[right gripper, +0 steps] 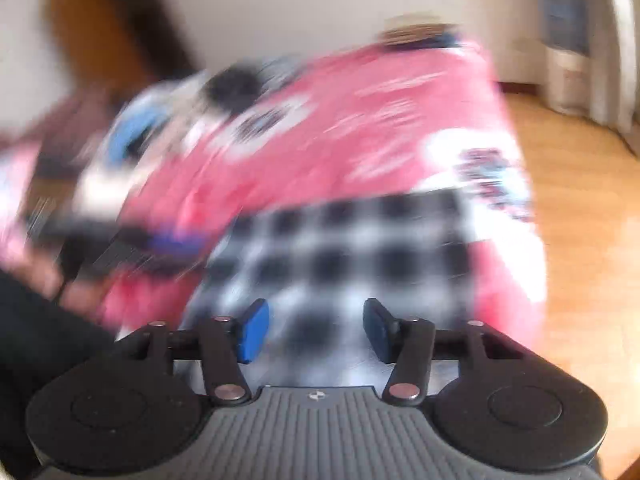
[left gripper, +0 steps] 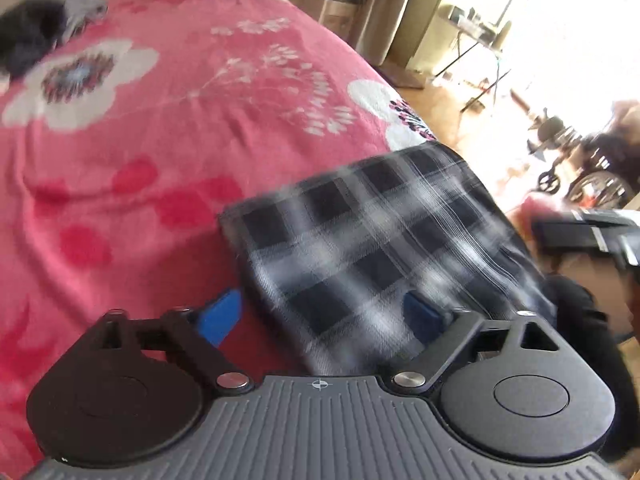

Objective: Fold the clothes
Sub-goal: 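Grasp the folded shorts edge with the left gripper while the right gripper grasps beside it, then lift the folded plaid shorts off the bedspread with both grippers, then carry the held plaid shorts with both grippers toward the clothes stack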

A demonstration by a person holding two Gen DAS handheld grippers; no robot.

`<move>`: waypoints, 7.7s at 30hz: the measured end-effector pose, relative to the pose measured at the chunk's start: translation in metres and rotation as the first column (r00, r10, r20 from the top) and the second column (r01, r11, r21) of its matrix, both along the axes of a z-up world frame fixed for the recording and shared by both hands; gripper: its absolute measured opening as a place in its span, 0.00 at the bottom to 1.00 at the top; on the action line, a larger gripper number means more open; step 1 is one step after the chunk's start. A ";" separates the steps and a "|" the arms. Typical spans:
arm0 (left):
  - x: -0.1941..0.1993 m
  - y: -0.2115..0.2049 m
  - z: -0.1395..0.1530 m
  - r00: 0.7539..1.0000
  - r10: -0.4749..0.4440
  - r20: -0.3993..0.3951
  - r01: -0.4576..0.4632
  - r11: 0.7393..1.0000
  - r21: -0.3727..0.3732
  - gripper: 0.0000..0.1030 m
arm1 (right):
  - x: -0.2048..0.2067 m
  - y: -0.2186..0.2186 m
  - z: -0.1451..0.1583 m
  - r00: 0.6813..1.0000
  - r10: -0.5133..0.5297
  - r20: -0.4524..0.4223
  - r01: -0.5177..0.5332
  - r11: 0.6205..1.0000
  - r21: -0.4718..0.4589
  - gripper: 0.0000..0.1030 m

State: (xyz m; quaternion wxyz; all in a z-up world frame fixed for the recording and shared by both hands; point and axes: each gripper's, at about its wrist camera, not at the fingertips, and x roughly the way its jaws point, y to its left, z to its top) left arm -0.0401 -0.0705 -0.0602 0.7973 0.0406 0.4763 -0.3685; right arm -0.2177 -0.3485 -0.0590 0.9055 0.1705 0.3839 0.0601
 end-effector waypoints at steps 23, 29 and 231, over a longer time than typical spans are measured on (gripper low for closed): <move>0.025 -0.001 -0.049 0.959 -0.128 -0.252 0.072 0.973 -0.218 0.88 | 0.068 -0.111 -0.117 0.992 -0.057 -0.111 0.116 0.748 0.654 0.75; 0.042 -0.014 -0.053 0.955 -0.113 -0.273 0.040 0.964 -0.262 0.87 | 0.065 -0.108 -0.127 0.995 0.003 -0.098 0.068 0.695 0.716 0.75; 0.816 -0.176 0.025 0.717 0.527 -0.457 -0.674 0.692 -0.259 0.53 | 0.882 -0.404 -0.089 0.955 -0.288 -0.070 0.254 0.672 0.696 0.69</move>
